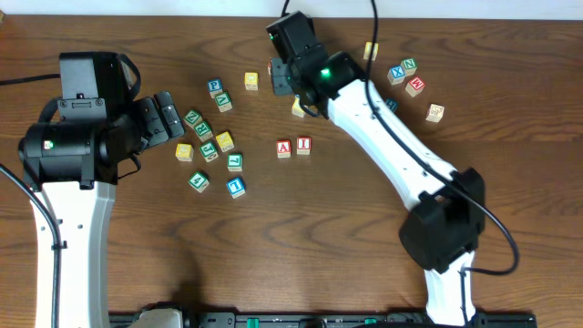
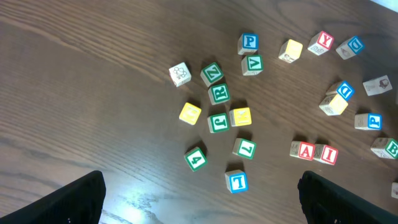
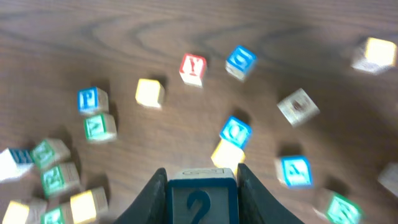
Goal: Spell out AI2
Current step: 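Lift the blue 2 block and carry it toward the I block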
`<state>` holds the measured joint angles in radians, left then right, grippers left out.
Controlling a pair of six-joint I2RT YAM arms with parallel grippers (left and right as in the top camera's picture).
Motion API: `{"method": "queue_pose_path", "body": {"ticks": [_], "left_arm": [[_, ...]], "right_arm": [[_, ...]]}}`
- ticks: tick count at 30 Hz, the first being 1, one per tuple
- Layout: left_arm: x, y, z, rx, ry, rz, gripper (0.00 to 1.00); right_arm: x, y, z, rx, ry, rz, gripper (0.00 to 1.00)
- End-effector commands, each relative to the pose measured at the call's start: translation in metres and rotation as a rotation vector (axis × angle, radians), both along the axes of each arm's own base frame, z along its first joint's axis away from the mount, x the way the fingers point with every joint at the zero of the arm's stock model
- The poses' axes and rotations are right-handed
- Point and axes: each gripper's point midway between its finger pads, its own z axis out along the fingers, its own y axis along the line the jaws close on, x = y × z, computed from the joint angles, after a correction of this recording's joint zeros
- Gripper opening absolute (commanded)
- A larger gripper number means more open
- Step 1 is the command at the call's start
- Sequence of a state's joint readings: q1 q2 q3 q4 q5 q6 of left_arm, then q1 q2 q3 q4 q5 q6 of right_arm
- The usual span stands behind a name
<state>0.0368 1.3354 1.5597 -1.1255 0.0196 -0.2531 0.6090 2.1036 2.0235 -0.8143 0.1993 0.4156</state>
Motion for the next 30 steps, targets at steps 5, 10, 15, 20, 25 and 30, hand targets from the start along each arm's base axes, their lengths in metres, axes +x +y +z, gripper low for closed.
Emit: {"method": "queue_pose_path", "body": {"ticks": [5,10,15,20,25,30], "left_arm": [[0.0,0.003,-0.004,0.019,0.017,-0.004,0.98],[0.0,0.003,-0.004,0.019,0.017,-0.004,0.98],[0.0,0.003,-0.004,0.019,0.017,-0.004,0.98],[0.0,0.003,-0.004,0.019,0.017,-0.004,0.98],[0.0,0.003,-0.004,0.019,0.017,-0.003,0.98],[0.0,0.003,-0.004,0.019,0.017,-0.003,0.98]], "right_arm": [[-0.032,-0.022,0.0,-0.045,0.12,-0.045,0.23],[-0.047,-0.037,-0.021,-0.089,0.212,-0.081,0.21],[-0.055,-0.044,-0.041,-0.119,0.256,-0.094,0.22],[-0.062,-0.058,-0.066,-0.135,0.312,-0.138,0.23],[-0.07,-0.062,-0.089,-0.146,0.353,-0.144,0.23],[-0.072,-0.062,-0.103,-0.144,0.359,-0.141,0.25]]}}
